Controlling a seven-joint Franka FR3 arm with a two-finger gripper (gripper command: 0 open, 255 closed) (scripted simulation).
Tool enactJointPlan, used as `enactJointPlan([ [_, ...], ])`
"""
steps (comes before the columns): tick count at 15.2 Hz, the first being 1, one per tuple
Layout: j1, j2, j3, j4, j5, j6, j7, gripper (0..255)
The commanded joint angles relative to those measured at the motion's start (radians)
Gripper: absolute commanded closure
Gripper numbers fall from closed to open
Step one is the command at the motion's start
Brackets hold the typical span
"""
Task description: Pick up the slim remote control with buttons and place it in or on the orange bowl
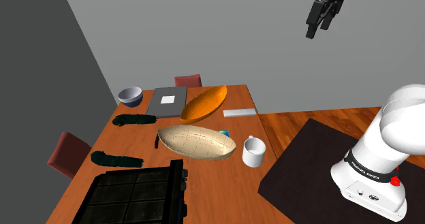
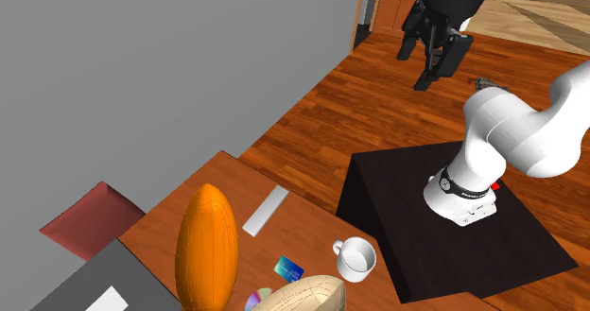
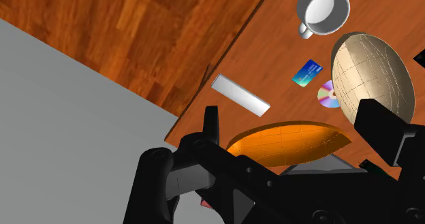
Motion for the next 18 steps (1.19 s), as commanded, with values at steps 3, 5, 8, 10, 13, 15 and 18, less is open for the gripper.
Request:
enactJointPlan([
  [3,0.007,0.021,-0.025,-0.045,-0.011,0.064,-0.038,0],
  [5,0.013,0.048,-0.051,-0.084,-0.022,0.129,-0.075,0],
  [8,0.021,0.100,-0.089,-0.134,-0.037,0.228,-0.132,0],
  [10,0.028,0.143,-0.114,-0.160,-0.045,0.295,-0.169,0],
  [13,0.038,0.218,-0.152,-0.188,-0.054,0.396,-0.226,0],
  [15,0.046,0.276,-0.176,-0.199,-0.057,0.462,-0.265,0],
  [18,0.060,0.372,-0.212,-0.205,-0.055,0.561,-0.326,0],
])
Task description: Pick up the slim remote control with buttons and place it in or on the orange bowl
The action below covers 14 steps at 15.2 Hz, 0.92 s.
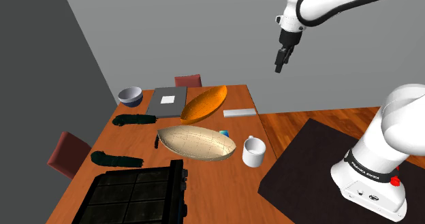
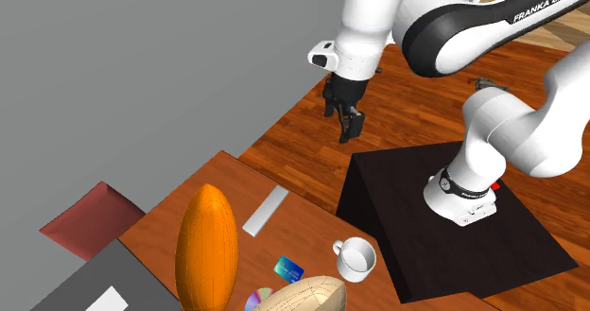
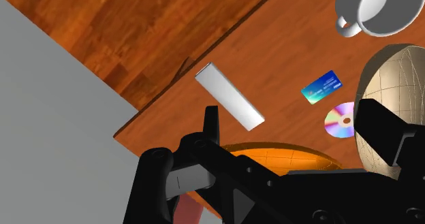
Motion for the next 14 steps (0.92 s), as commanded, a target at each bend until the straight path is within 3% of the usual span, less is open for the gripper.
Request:
enactJointPlan([
  [1,0.009,0.071,-0.026,0.000,0.003,0.070,-0.046,0],
  [7,0.042,0.298,-0.085,0.034,0.052,0.249,-0.189,0],
  [14,0.060,0.588,-0.104,0.136,0.185,0.410,-0.394,0],
])
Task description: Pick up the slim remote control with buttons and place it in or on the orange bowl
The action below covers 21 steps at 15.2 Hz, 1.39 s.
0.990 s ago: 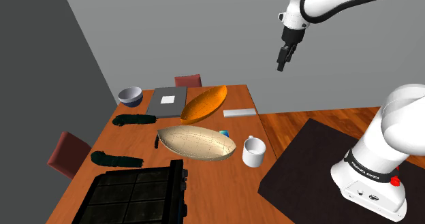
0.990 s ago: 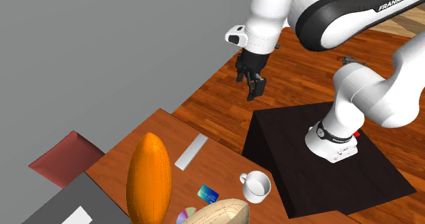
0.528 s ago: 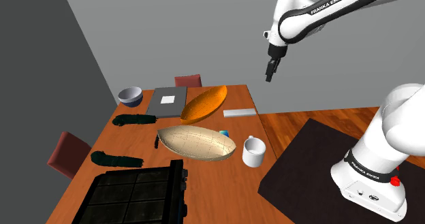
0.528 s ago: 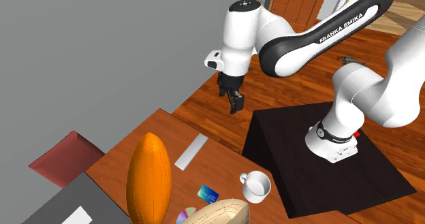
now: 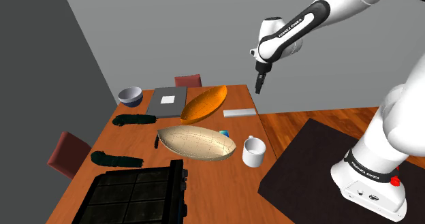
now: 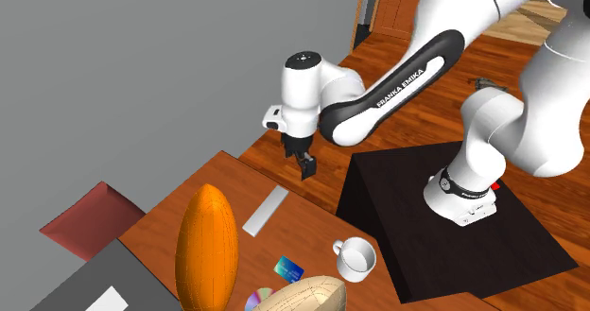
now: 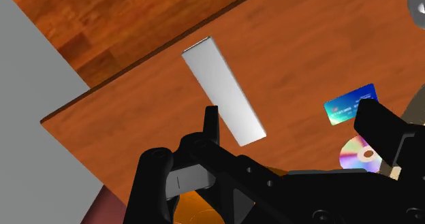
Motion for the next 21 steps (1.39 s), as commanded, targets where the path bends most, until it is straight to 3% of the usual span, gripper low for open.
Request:
enactJointPlan([
  [1,-0.008,0.093,0.000,0.047,0.049,0.037,-0.077,0],
  [9,-0.071,0.417,0.085,0.248,0.178,0.127,-0.275,0],
  [16,-0.124,0.690,0.158,0.481,0.202,0.148,-0.376,0],
  [21,-0.132,0.748,0.170,0.510,0.208,0.177,-0.384,0],
])
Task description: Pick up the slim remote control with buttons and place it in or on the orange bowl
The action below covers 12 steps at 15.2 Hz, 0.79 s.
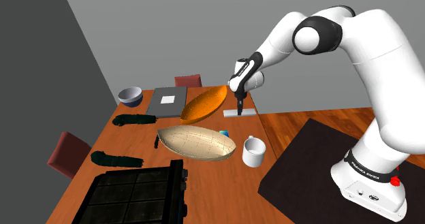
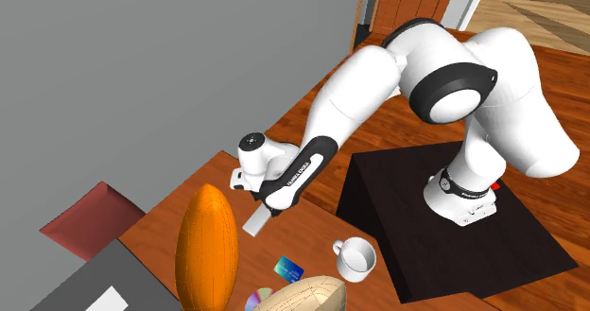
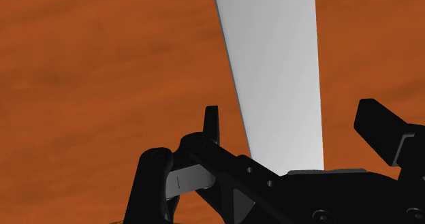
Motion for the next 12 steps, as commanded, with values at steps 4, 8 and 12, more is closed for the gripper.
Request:
enactJointPlan([
  [4,-0.007,0.057,0.010,0.029,0.007,0.029,-0.005,0],
  [8,-0.007,0.057,0.010,0.029,0.007,0.029,-0.005,0],
  [12,-0.007,0.057,0.010,0.029,0.007,0.029,-0.005,255],
])
